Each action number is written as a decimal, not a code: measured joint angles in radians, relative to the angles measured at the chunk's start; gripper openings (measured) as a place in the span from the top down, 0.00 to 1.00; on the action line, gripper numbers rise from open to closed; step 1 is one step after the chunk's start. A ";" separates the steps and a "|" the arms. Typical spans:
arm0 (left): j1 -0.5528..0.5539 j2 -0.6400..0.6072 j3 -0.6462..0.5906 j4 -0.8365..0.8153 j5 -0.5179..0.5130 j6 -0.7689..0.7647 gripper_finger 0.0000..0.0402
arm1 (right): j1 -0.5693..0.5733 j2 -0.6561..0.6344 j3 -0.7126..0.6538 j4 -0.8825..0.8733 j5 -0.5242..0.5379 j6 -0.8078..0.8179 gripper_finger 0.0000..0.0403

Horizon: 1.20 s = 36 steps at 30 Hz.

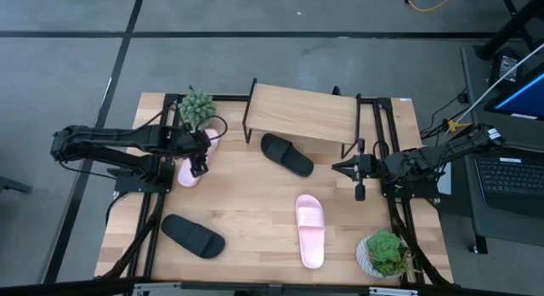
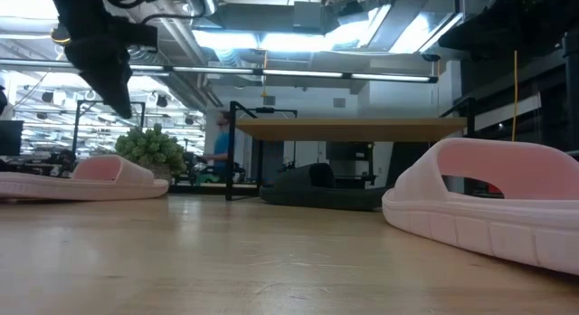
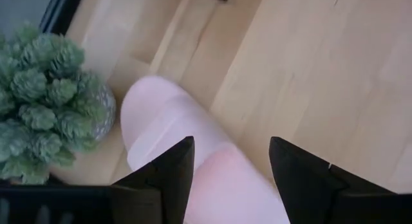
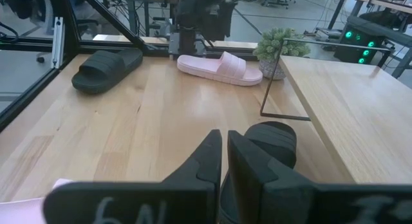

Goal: Pick and place slides into the shelf
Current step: Put the top pink slipper on the shelf

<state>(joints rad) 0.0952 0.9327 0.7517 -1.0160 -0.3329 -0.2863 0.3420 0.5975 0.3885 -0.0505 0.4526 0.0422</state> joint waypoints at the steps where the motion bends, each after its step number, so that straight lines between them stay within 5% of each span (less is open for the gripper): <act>1: 0.000 0.015 0.000 -0.005 0.000 0.000 0.52 | 0.000 0.003 0.000 0.000 0.000 0.000 0.93; 18: 0.001 0.318 0.000 -0.075 -0.077 0.054 0.52 | 0.000 0.081 0.000 -0.003 0.000 -0.001 0.93; 36: 0.061 0.398 0.001 -0.054 -0.157 0.053 0.52 | 0.000 0.084 0.000 -0.008 0.000 -0.002 0.93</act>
<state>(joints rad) 0.1567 1.3306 0.7528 -1.0700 -0.4900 -0.2335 0.3420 0.6819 0.3882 -0.0582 0.4526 0.0406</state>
